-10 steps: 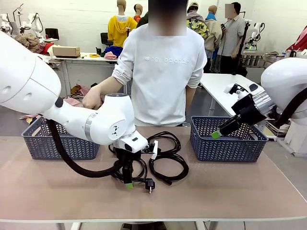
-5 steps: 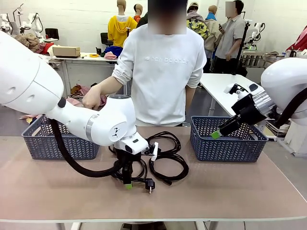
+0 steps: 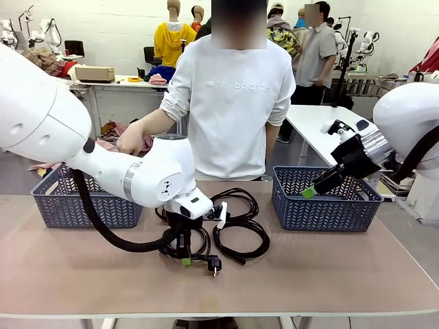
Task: Organize the cables according to human instructions.
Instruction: Pick up a bundle of cables and place it in the basket indicated by the human.
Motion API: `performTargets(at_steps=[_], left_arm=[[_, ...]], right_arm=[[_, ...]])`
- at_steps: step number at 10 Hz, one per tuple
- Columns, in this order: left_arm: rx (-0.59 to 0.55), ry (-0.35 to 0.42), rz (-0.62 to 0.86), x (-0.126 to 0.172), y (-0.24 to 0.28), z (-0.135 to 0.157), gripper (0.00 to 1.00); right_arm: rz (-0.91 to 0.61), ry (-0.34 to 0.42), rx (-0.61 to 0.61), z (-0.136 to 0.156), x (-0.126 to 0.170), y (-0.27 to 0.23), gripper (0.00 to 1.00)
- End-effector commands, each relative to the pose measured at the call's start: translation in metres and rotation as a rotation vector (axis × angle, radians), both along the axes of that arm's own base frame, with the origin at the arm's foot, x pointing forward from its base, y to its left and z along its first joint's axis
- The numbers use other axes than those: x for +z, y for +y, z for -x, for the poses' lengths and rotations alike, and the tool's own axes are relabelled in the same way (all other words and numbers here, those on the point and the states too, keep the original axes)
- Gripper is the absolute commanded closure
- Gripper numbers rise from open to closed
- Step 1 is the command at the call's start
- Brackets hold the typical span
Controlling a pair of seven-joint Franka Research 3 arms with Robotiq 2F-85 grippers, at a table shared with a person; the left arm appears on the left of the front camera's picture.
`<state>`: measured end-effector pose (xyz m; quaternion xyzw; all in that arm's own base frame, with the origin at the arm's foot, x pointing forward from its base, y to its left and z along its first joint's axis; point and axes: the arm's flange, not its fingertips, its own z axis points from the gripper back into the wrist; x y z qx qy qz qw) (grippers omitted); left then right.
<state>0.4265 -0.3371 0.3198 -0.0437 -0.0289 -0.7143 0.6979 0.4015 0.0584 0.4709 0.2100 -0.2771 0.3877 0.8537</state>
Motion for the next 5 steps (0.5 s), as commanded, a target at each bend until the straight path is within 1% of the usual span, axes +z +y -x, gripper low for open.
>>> performTargets(at_steps=[1,2,4,5], left_arm=[[0.014,0.003,-0.019,0.0059,0.0007,0.0015,0.8],[0.011,0.004,-0.024,0.0071,0.0005,0.0027,0.96],[0.013,0.0,-0.037,0.0095,0.0011,0.0039,1.0],[0.016,-0.002,-0.042,0.0151,0.0015,0.0076,1.0]], right_arm=[[-0.02,-0.013,0.014,-0.0032,-0.0007,-0.0005,0.0],[-0.02,-0.013,0.014,-0.0032,-0.0007,-0.0005,0.0],[-0.02,-0.013,0.014,-0.0032,-0.0007,-0.0005,0.0],[-0.02,-0.013,0.014,-0.0032,-0.0007,-0.0005,0.0]])
